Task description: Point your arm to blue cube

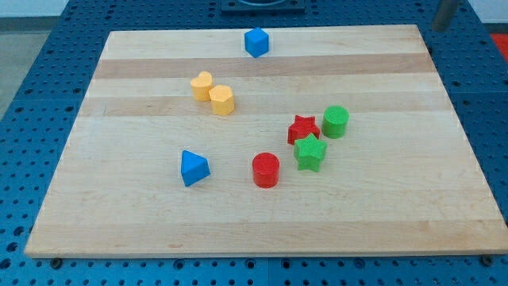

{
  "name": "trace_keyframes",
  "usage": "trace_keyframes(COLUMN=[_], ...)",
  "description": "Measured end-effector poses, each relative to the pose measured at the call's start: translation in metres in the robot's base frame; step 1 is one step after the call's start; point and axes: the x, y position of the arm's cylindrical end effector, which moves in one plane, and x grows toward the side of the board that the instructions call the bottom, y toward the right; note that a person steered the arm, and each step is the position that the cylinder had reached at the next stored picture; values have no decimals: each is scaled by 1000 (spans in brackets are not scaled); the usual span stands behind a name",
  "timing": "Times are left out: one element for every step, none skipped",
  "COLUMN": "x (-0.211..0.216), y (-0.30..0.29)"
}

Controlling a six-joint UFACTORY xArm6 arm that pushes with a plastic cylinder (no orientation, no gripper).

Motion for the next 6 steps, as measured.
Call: trace_keyframes(x=[0,8,9,9,9,9], y=[-6,-45,-103,-156,-201,-241])
